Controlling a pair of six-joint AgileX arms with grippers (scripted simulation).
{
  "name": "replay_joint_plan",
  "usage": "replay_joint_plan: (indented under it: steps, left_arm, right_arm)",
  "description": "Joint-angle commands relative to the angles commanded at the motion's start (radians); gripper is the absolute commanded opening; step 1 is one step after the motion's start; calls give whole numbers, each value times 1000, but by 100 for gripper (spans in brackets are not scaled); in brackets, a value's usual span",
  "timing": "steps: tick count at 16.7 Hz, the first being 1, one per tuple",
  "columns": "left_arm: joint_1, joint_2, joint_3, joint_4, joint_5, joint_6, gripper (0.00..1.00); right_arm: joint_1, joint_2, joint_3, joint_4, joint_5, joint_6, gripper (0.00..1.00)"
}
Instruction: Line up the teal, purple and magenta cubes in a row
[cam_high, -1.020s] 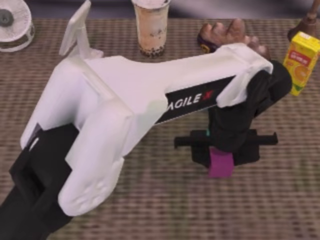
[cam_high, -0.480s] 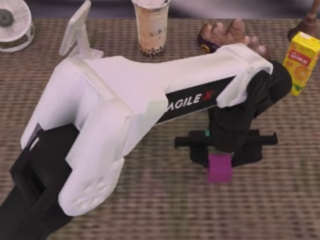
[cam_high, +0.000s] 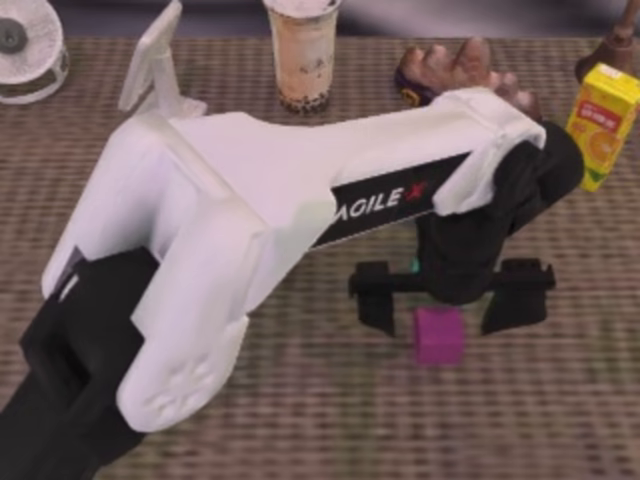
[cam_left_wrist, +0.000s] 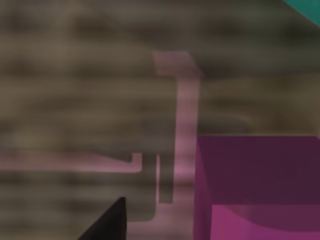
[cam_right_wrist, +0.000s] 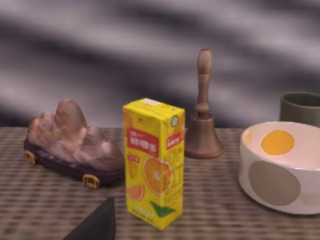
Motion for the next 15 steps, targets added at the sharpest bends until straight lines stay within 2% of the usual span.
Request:
replay_joint_plan:
  steps: [6,12,15]
  left_arm:
    - [-1,1,17,-17,-1,0,100]
    - [12,-7,228,-238,0,-6,100]
    - [14,-11,257,-269,0,-6,100]
  right_arm:
    - [0,0,0,0,0,0,100]
    - [0,0,0,0,0,0,100]
    - [0,0,0,0,0,0,100]
